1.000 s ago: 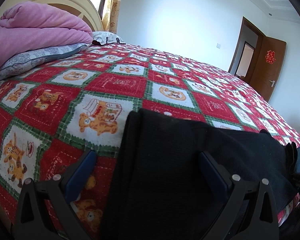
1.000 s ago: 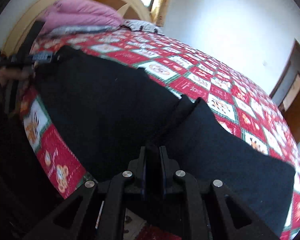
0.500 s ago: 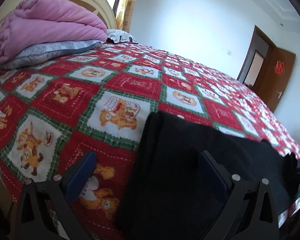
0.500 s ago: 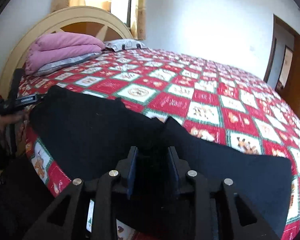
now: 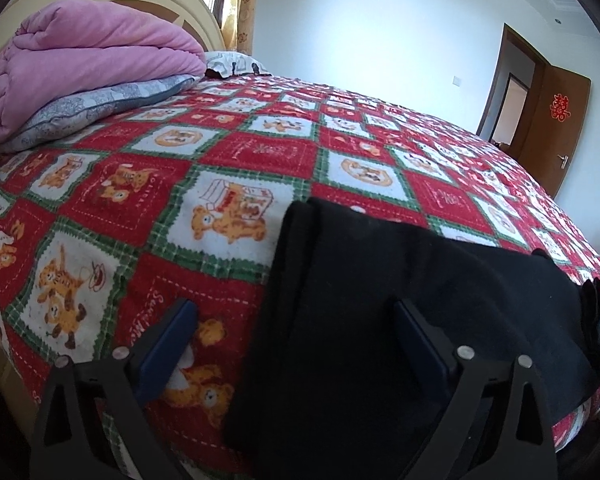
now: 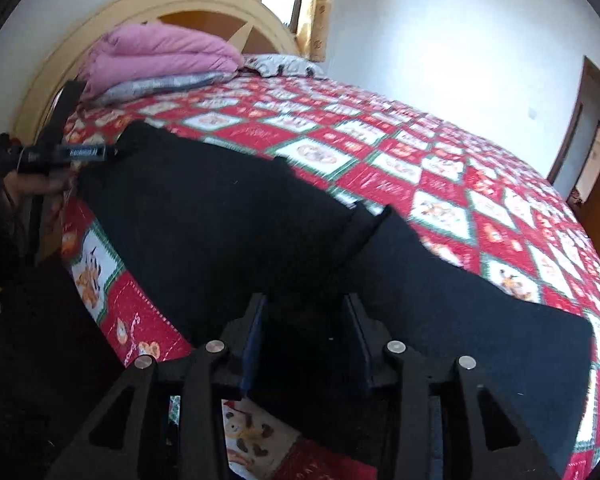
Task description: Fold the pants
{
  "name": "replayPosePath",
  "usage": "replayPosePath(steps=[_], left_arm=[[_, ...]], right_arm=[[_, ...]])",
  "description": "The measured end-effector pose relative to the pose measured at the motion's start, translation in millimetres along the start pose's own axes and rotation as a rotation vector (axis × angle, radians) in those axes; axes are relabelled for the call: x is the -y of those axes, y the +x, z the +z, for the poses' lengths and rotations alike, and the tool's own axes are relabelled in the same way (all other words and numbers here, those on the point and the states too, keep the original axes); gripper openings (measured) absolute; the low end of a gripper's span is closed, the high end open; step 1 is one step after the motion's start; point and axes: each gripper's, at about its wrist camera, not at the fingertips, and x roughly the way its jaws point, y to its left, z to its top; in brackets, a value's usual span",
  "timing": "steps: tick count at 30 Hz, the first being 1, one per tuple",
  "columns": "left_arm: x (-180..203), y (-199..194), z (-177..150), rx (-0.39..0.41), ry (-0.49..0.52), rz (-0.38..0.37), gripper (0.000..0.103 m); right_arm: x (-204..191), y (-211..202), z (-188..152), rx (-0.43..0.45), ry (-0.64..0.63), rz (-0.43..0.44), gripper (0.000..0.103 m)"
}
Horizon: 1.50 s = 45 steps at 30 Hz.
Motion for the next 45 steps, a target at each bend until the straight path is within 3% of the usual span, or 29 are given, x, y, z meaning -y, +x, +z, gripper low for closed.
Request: replayPosePath(steps=[6, 14, 15, 17, 19, 29, 35, 45], left_arm=[[12.8, -9.5, -5.2, 0.000, 0.023, -0.027, 0.069], [12.1, -12.2, -5.3, -0.004, 0.022, -0.049, 0.060], [11.2, -13.2, -5.0, -0.002, 0.016, -0.055, 0.055], [10.0, -15.4, -3.8, -0.004, -0.002, -0.109, 0.031], [12.3, -19.2, -1.6, -0.004, -0.012, -0.126, 0.022], [10.3, -31.0, 0.6, 0.008, -0.046, -0.160, 0.021], [14.5, -48.4, 10.6, 0.037, -0.075, -0.203, 0.020], [66.1, -100.6, 38.0, 0.105, -0.007, -0.341, 0.020]], right_arm=[[9.4, -18.7, 3.7, 0.064, 0.058, -0.038, 0.041], [8.7, -22.4, 3.4, 0.071, 0.058, -0.061, 0.041], [9.9, -22.8, 3.9, 0.072, 0.062, -0.066, 0.041], [13.6, -23.3, 3.3, 0.069, 0.075, -0.076, 0.041], [19.5, -23.5, 3.4, 0.063, 0.099, -0.096, 0.041], [54.7, -36.2, 1.6, 0.055, 0.260, -0.141, 0.041], [66.6, -47.1, -0.9, 0.033, 0.289, -0.163, 0.041], [97.8, -65.0, -10.9, -0.079, 0.288, -0.265, 0.042]])
